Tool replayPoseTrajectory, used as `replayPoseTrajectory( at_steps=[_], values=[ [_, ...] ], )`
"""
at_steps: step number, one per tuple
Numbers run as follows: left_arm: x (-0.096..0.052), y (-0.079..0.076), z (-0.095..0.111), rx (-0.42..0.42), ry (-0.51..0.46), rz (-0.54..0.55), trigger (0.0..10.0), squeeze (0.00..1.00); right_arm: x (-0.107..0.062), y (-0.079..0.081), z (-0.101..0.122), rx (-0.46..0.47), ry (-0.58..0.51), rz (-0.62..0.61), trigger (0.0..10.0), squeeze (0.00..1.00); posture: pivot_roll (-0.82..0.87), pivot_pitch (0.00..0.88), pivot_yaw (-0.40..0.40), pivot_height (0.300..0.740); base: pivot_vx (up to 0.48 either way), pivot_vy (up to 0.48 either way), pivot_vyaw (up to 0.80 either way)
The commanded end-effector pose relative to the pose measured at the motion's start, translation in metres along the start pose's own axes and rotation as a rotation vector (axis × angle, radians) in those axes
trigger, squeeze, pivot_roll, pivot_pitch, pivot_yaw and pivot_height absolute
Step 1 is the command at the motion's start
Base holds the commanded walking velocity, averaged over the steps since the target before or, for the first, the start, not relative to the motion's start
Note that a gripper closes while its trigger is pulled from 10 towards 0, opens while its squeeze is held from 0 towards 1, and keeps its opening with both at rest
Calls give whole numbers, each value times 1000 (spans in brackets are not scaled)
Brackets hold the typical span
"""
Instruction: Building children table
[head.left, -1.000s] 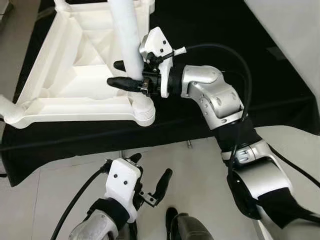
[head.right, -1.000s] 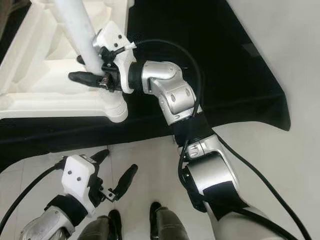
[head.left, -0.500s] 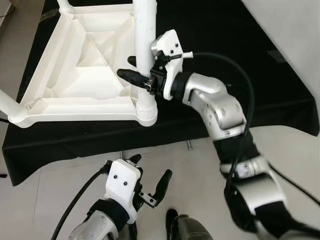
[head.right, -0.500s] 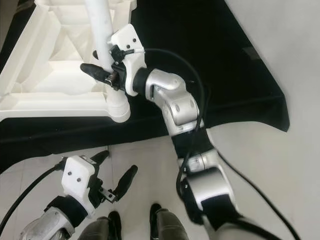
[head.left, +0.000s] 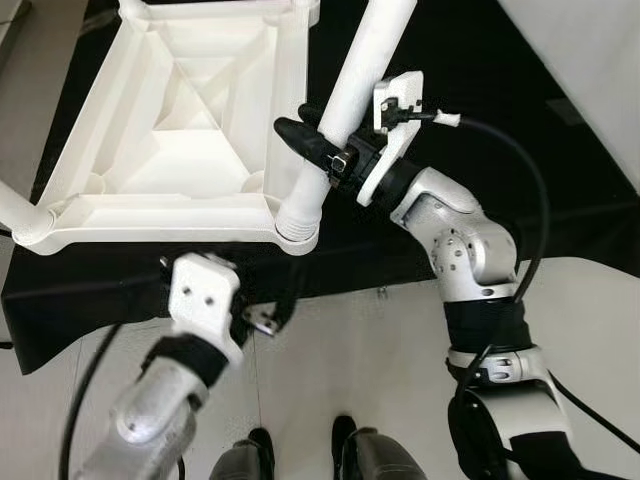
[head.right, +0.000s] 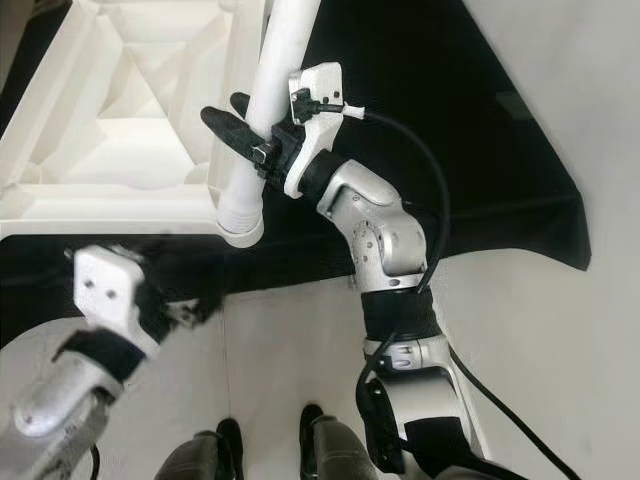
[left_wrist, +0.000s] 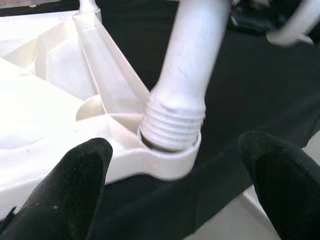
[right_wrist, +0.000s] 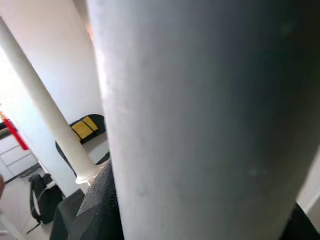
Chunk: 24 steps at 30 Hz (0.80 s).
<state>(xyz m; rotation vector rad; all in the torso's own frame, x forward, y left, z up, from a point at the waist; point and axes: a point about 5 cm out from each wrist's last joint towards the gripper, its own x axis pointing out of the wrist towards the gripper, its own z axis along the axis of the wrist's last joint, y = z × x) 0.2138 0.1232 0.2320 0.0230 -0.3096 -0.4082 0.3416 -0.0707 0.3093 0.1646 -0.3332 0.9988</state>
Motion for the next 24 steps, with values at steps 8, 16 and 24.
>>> replayPoseTrajectory(
  at_steps=[8, 16, 24],
  values=[
    [9, 10, 21, -58, -85, 1, 10000, 0, -7, 0, 13, 30, -74, 48, 10000, 0, -14, 229, 1, 740, 0, 0, 0],
    [19, 21, 41, -104, -173, 1, 10000, 0, -19, -12, 41, 121, -200, 66, 10000, 0, -22, 212, 7, 740, 0, 0, 0],
    [22, 13, 43, -203, -167, -90, 10000, 0, -62, 3, 20, -158, 171, 357, 10000, 0, -31, 199, 10, 740, 0, 0, 0]
  ],
)
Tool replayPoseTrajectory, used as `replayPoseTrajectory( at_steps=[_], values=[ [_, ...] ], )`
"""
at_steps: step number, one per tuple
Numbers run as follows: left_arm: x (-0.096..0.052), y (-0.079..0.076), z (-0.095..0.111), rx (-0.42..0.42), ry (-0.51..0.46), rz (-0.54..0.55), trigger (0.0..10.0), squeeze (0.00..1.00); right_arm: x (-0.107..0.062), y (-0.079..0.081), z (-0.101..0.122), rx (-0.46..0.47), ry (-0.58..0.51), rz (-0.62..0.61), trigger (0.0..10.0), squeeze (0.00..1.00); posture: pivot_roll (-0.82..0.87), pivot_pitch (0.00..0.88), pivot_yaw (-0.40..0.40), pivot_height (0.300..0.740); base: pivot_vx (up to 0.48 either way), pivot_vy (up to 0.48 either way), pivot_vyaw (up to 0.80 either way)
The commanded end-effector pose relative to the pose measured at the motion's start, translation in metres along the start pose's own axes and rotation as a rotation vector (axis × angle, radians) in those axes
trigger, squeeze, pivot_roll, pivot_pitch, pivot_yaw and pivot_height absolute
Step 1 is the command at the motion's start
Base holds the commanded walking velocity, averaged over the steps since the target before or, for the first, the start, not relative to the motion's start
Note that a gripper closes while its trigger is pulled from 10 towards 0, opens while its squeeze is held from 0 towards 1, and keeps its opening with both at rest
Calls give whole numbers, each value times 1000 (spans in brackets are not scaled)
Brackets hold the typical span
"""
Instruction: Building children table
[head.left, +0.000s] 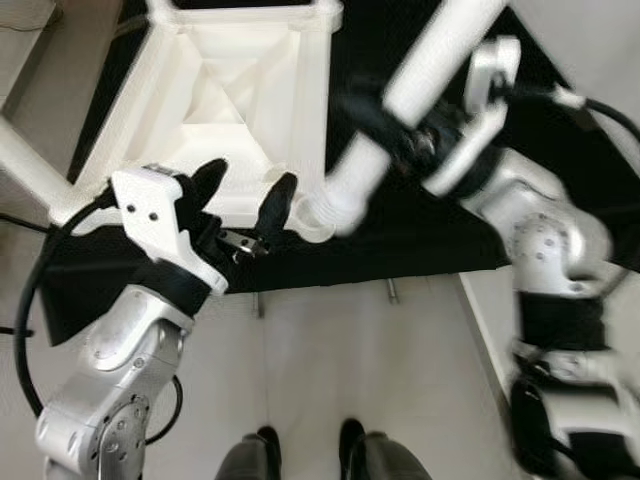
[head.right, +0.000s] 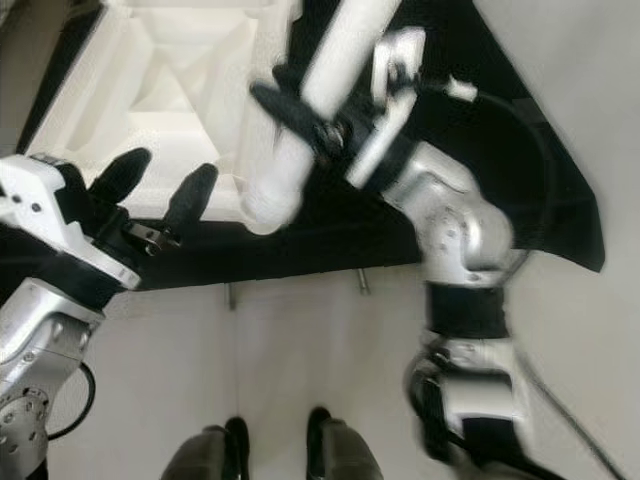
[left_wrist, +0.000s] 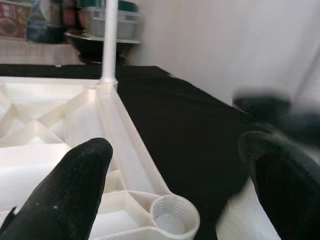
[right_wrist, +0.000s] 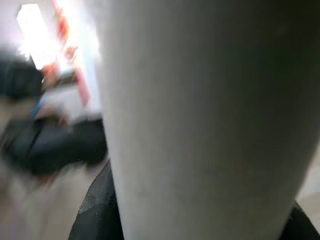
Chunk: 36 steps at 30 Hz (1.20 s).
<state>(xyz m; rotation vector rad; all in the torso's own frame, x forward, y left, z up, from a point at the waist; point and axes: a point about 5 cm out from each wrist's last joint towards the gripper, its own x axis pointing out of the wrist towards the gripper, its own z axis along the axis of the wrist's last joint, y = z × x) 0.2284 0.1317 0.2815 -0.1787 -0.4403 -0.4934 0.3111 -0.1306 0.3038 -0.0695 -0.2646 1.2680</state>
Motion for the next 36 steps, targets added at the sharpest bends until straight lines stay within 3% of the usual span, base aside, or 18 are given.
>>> replayPoseTrajectory(
  at_steps=[1, 4, 7, 8, 10, 14, 21, 26, 29, 34, 36],
  values=[
    [-2, -5, 0, -27, 6, -31, 10000, 0, 5, 8, 4, -51, 9, 64, 10000, 0, -31, 199, 10, 740, 0, 0, 0],
    [-3, -12, 0, -46, 29, -106, 10000, 0, -9, 9, -4, -58, 90, 79, 10000, 0, -34, 194, 13, 740, 0, 0, 0],
    [-4, -14, 0, -58, 33, -123, 10000, 0, -11, 11, -9, -52, 125, 99, 10000, 0, -38, 189, 14, 740, 0, 0, 0],
    [-4, -17, 0, -82, 34, -146, 10000, 0, -11, 19, -18, -53, 179, 144, 10000, 0, -40, 188, 13, 740, 0, 0, 0],
    [-4, -23, 1, -141, 27, -208, 10000, 0, -3, 34, -39, -52, 267, 210, 10000, 0, -43, 183, 14, 740, 0, 0, 0],
    [-5, -28, 3, -184, 19, -250, 10000, 0, 4, 38, -49, -52, 292, 215, 10000, 0, -45, 182, 15, 740, 0, 0, 0],
    [-6, -30, 6, -190, 10, -286, 10000, 0, 29, 56, -81, -33, 366, 270, 10000, 0, -40, 173, 7, 740, 0, 0, 0],
    [-7, -32, 9, -215, -4, -304, 10000, 0, 36, 62, -91, -16, 386, 281, 10000, 0, -42, 170, 4, 740, 0, 0, 0],
    [-11, -37, 11, -235, 3, -357, 10000, 0, 43, 48, -99, -21, 393, 181, 10000, 0, -37, 170, 1, 740, 0, 0, 0],
    [-14, -36, 12, -237, 8, -361, 10000, 0, 42, 30, -93, 5, 343, 83, 10000, 0, -31, 173, -2, 740, 0, 0, 0],
    [-15, -35, 13, -231, 10, -357, 10000, 0, 38, 14, -80, 57, 234, 6, 10000, 0, -29, 175, -5, 740, 0, 0, 0]
  ],
)
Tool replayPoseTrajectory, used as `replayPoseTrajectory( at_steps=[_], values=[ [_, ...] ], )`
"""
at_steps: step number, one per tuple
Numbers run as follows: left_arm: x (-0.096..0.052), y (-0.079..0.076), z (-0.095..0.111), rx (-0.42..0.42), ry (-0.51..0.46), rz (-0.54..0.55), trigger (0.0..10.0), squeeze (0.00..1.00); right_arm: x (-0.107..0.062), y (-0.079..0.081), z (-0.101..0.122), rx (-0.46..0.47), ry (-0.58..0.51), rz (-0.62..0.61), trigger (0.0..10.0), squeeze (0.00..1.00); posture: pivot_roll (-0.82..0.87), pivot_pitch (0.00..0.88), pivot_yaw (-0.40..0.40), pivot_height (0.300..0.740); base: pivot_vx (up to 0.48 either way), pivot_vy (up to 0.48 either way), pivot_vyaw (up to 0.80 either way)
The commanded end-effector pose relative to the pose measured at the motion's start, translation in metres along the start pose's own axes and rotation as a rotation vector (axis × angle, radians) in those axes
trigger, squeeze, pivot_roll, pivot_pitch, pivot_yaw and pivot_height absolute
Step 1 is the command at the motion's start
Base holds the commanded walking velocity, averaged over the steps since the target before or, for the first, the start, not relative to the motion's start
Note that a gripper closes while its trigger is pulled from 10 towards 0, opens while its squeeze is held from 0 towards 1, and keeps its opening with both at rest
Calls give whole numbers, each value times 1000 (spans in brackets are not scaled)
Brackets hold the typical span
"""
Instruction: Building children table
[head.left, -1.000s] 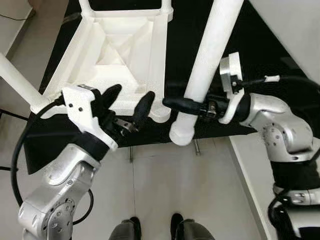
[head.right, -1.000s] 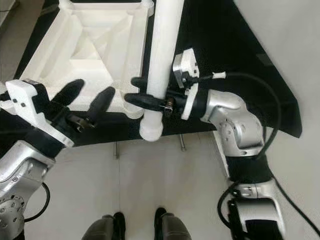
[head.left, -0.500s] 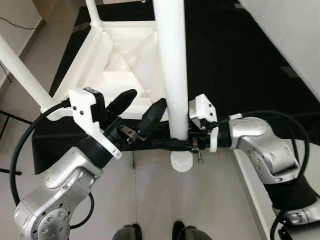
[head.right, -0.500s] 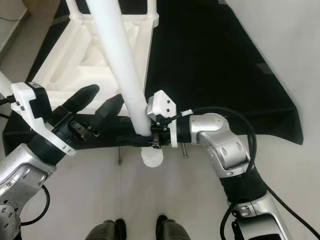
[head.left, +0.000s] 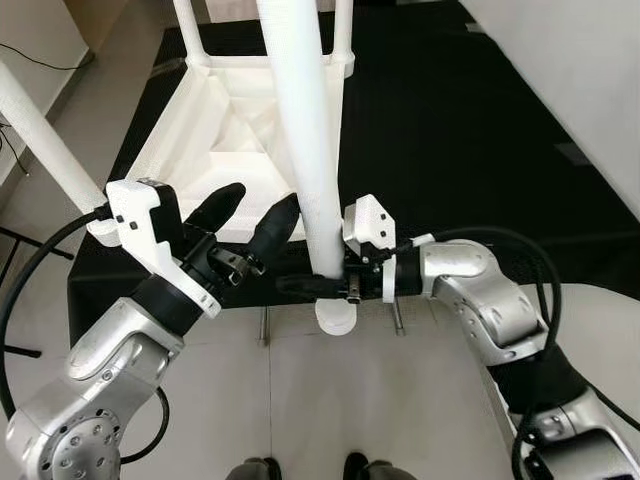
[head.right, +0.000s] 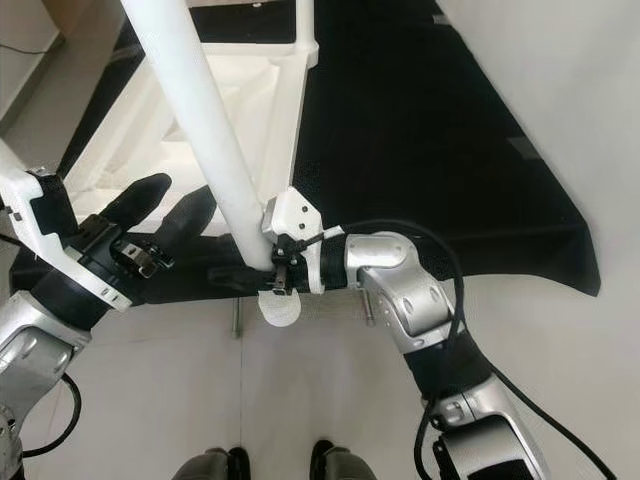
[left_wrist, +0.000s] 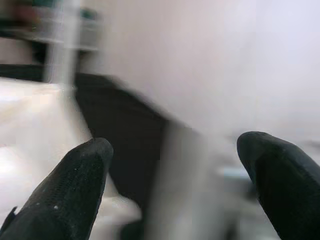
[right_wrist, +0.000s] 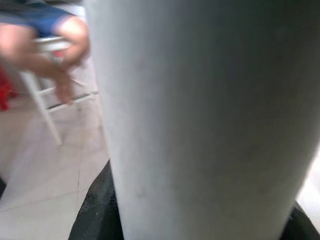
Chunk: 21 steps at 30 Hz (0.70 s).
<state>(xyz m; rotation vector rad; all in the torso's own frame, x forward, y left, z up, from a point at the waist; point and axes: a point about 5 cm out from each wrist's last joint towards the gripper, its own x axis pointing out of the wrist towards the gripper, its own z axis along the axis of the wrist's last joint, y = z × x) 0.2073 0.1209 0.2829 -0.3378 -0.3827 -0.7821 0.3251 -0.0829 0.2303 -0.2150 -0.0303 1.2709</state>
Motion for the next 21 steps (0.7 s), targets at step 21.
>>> replayPoseTrajectory(
  at_steps=[21],
  values=[
    [6, -7, 9, 41, -28, -71, 10000, 0, -1, 45, -11, 6, -1, 269, 10000, 0, -41, 175, 7, 740, 0, 0, 0]
  ],
)
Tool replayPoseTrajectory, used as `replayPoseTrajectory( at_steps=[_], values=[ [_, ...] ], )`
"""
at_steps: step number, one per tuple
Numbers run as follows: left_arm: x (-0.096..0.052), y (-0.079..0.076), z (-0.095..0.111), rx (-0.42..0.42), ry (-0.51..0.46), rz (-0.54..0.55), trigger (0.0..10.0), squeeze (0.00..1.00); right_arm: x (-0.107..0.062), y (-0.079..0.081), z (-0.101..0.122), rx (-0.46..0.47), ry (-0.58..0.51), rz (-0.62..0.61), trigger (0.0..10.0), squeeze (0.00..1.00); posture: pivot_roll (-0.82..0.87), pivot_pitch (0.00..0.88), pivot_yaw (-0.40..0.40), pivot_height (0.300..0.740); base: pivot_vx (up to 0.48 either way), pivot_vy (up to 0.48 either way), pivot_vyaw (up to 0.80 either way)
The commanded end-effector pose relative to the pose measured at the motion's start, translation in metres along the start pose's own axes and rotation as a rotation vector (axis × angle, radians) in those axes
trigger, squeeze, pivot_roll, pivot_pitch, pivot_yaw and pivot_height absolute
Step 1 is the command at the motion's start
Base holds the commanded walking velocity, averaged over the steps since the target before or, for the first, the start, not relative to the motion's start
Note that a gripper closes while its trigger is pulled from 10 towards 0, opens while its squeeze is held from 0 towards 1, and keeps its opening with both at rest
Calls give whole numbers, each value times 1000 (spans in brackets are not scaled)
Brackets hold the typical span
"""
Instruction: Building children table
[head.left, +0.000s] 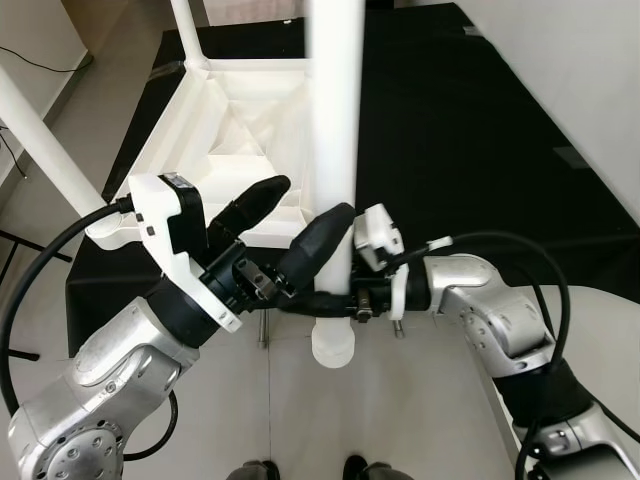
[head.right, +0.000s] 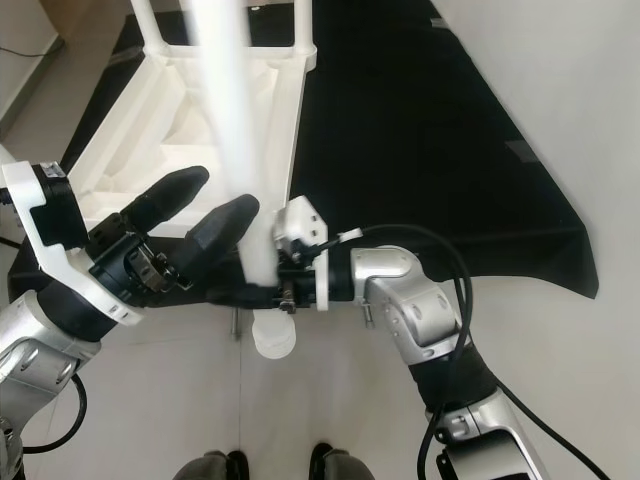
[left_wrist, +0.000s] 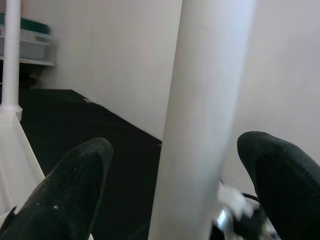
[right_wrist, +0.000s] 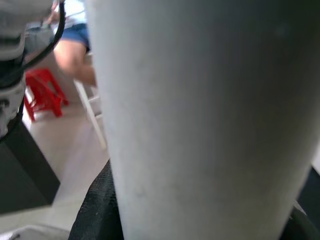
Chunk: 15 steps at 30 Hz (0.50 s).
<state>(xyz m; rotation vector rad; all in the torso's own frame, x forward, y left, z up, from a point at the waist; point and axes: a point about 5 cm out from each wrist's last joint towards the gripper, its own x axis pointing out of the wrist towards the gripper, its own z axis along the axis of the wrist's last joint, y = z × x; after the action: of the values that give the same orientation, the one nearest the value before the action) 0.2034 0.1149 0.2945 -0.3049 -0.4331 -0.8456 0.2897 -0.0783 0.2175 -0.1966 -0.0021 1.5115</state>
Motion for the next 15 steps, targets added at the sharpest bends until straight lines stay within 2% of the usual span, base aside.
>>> replayPoseTrajectory(
  at_steps=[1, 6, 7, 9, 12, 13, 15],
  values=[
    [1, 2, 1, 9, -6, 6, 10000, 0, 9, 9, -7, -16, 26, 34, 10000, 0, -42, 174, 7, 740, 0, 0, 0],
    [4, 4, 1, 4, -22, 28, 10000, 0, 15, 16, -20, -54, 104, 57, 10000, 0, -42, 174, 7, 740, 0, 0, 0],
    [4, 4, 1, 4, -22, 28, 10000, 0, 15, 16, -20, -54, 104, 57, 10000, 0, -42, 174, 7, 740, 0, 0, 0],
    [3, 8, -2, -9, -7, 67, 10000, 0, 16, 15, -28, -121, 186, 26, 10000, 0, -39, 175, 5, 740, 0, 0, 0],
    [3, 8, -3, -16, -3, 72, 10000, 0, 16, 13, -30, -145, 210, 10, 10000, 0, -39, 175, 5, 740, 0, 0, 0],
    [3, 9, -4, -32, -7, 83, 157, 0, 15, 10, -31, -163, 221, -10, 10000, 0, -39, 175, 4, 740, 0, 0, 0],
    [2, 10, -5, -44, -10, 90, 157, 0, 15, 8, -31, -176, 228, -24, 10000, 0, -39, 175, 4, 740, 0, 0, 0]
  ],
)
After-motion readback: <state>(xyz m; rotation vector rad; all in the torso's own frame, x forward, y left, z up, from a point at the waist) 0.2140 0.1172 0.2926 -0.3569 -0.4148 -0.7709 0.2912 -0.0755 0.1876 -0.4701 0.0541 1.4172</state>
